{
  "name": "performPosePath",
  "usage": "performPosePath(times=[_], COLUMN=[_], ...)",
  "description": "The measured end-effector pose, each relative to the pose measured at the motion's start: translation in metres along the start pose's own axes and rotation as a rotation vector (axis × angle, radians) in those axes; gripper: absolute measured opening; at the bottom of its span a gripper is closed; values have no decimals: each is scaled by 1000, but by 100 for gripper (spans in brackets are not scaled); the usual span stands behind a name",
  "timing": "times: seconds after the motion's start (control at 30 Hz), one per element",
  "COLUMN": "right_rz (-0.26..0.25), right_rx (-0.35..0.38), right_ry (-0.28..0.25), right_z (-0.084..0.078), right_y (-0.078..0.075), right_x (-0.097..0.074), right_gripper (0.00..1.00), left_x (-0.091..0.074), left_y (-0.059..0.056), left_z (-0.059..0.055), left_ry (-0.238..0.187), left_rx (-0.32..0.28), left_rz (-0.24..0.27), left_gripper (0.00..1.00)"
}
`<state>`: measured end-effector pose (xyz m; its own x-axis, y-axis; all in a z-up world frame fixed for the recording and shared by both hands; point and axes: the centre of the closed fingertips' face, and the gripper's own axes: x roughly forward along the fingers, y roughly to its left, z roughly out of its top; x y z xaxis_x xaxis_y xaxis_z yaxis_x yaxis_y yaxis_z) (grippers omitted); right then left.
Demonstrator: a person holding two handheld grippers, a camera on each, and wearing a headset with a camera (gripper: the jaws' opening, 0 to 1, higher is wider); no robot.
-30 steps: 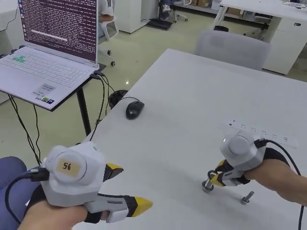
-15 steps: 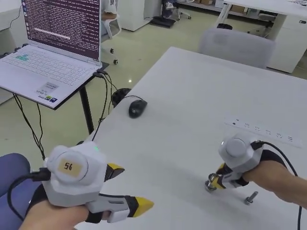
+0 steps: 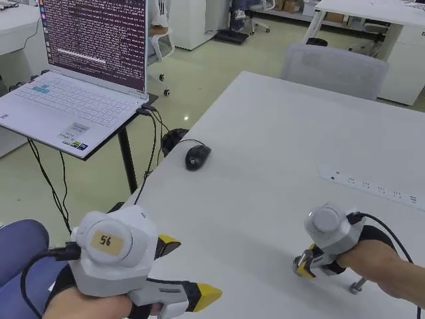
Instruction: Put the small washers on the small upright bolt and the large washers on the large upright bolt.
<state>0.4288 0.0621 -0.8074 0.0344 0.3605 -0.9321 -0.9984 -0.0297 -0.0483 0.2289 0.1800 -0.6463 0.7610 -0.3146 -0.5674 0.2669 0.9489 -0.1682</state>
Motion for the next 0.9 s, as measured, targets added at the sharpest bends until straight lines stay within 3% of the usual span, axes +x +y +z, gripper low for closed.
performPosePath(times=[0.47, 0.67, 0.9], right_rz=[-22, -48, -83], right_rx=[8, 54, 120], right_ry=[-19, -68, -168], right_z=[-2, -3, -6], right_y=[3, 6, 15], right_x=[1, -5, -16], right_gripper=[26, 29, 31], left_x=[4, 4, 8], left_y=[-4, -4, -6], left_z=[5, 5, 3], left_ry=[0, -3, 10], left_rx=[19, 18, 39], left_rz=[-15, -21, -41], left_gripper=[62, 62, 62])
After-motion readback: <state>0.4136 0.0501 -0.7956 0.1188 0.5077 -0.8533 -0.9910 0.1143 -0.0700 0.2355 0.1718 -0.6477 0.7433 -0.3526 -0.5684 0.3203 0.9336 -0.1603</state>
